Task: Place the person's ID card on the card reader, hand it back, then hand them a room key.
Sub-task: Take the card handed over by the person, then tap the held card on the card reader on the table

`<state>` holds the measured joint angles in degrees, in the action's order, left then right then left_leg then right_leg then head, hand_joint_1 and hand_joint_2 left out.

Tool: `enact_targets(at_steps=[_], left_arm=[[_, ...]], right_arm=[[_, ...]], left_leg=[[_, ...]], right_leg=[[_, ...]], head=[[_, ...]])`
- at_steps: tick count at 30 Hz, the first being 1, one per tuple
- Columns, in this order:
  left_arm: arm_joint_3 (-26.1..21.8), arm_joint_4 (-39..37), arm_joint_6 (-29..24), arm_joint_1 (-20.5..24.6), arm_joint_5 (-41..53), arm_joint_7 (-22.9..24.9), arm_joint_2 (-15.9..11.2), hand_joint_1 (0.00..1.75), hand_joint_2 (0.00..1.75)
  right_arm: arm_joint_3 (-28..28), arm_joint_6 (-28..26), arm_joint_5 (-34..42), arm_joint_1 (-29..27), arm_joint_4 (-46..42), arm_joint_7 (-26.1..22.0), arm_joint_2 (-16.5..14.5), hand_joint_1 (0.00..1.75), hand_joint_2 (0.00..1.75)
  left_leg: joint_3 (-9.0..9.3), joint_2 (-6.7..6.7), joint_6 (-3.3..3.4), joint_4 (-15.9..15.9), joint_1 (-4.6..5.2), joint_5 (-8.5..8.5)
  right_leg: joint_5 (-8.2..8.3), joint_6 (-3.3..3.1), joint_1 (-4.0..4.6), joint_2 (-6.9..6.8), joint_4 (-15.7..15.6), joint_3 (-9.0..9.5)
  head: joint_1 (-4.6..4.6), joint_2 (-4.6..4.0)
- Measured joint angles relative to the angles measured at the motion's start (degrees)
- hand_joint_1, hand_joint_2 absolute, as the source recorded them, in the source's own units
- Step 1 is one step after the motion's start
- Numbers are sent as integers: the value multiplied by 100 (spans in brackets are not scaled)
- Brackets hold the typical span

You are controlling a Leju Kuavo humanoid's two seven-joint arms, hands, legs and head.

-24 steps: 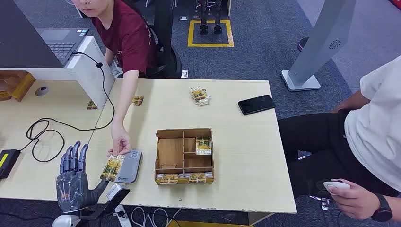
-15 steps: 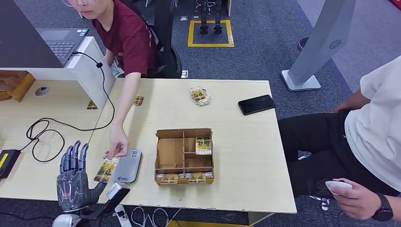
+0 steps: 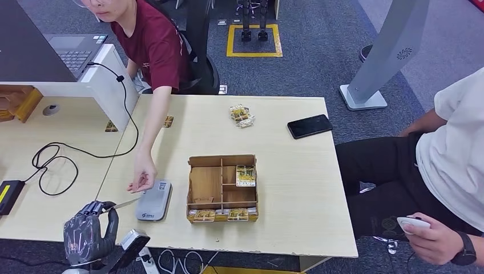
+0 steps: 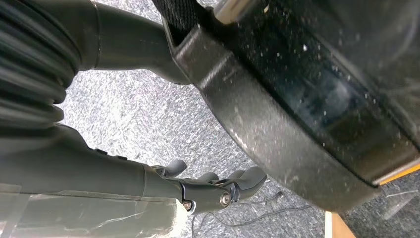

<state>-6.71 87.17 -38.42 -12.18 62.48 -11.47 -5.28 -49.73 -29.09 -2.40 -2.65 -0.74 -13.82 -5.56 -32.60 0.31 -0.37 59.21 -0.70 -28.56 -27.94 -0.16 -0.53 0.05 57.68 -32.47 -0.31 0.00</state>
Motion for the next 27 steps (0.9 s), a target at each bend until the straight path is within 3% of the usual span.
enact_targets(at_steps=[18, 20, 23, 27], left_arm=[[123, 30, 95, 8, -1015, -39, -27, 175, 175], [154, 72, 448, 16, -1458, -7, -16, 175, 175], [200, 202, 1404, 37, -2405, 77, 36, 175, 175], [270, 330, 1716, 65, -2688, 116, 99, 175, 175]], right_arm=[[148, -153, -247, 17, 107, -37, -76, 0, 175], [191, -174, -290, 17, 107, -15, -86, 0, 175], [310, -224, -351, 15, 107, 51, -121, 0, 175], [415, -238, -362, 7, 111, 79, -151, 0, 175]], left_leg=[[2, 1, 0, 0, 0, 0], [2, 1, 0, 0, 0, 0], [2, 1, 0, 1, 0, 0], [3, 2, 0, 1, 0, 1]], right_leg=[[1, -1, 0, 1, 0, -2], [1, -1, 0, 1, 0, -2], [2, -1, 0, 1, 0, -2], [3, -2, 0, 1, 0, -1]], head=[[-1, 0], [-1, 0], [0, 0], [1, 0]])
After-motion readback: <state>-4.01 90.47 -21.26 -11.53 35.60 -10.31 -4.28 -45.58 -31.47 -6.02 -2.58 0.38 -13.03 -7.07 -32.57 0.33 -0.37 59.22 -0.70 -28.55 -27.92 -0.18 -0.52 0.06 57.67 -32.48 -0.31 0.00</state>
